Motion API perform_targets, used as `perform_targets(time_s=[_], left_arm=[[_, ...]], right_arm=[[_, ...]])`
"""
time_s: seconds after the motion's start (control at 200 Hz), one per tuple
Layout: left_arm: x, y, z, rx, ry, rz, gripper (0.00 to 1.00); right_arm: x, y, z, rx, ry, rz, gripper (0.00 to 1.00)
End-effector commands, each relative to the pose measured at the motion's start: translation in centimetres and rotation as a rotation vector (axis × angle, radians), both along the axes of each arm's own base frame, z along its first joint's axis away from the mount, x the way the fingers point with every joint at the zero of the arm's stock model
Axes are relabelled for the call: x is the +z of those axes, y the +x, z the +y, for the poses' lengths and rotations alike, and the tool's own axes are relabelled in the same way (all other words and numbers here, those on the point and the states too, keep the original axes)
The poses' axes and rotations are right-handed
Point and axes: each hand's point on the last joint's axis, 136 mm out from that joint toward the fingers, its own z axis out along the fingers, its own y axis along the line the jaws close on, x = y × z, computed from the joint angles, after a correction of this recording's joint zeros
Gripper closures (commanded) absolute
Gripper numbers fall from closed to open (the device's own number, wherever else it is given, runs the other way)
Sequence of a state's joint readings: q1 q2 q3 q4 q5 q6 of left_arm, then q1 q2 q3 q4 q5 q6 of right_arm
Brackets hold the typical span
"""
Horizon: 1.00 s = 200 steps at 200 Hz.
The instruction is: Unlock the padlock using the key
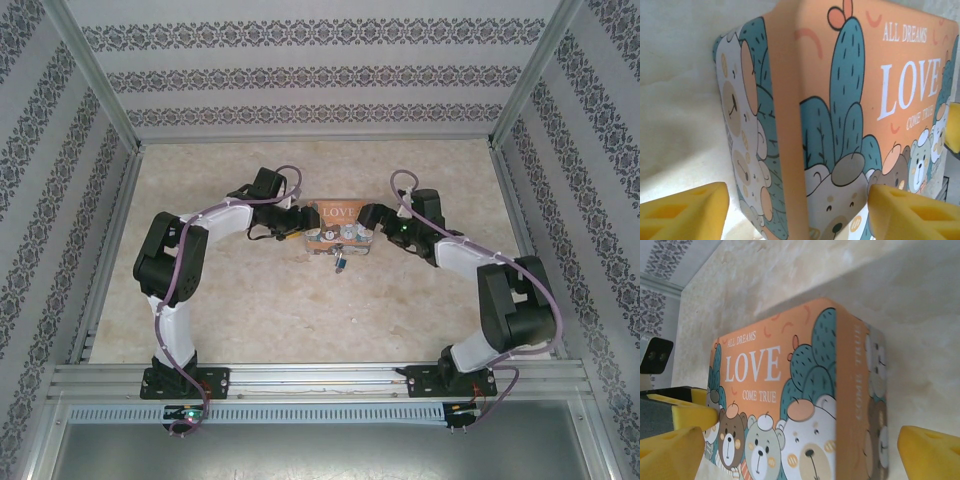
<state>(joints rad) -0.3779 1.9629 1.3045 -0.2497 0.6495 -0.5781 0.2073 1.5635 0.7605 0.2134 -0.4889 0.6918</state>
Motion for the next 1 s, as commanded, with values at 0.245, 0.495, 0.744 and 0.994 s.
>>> perform_targets(time_s=[0.245, 0.495, 0.744, 0.994], left_arm=[[1.0, -2.2, -1.0, 0.008, -0.081, -0.004, 0.38], [1.2, -4.0, -0.2, 0.056, -0.100, -0.003, 0.38], [2.2, -4.0, 2.8, 0.146, -0.013, -0.068, 0.28], [5.3, -3.6, 8.6, 0.303, 0.055, -0.184, 0.20]], right_arm=[[1.2, 1.4, 5.0, 0.167, 0.035, -0.056, 0.01], [1.5, 2.2, 8.3, 0.254, 0.048, -0.074, 0.02], [1.3, 3.8, 7.7, 0.190, -0.022, -0.095, 0.02], [1.6, 3.8, 2.3, 0.046, -0.129, -0.099, 0.02]])
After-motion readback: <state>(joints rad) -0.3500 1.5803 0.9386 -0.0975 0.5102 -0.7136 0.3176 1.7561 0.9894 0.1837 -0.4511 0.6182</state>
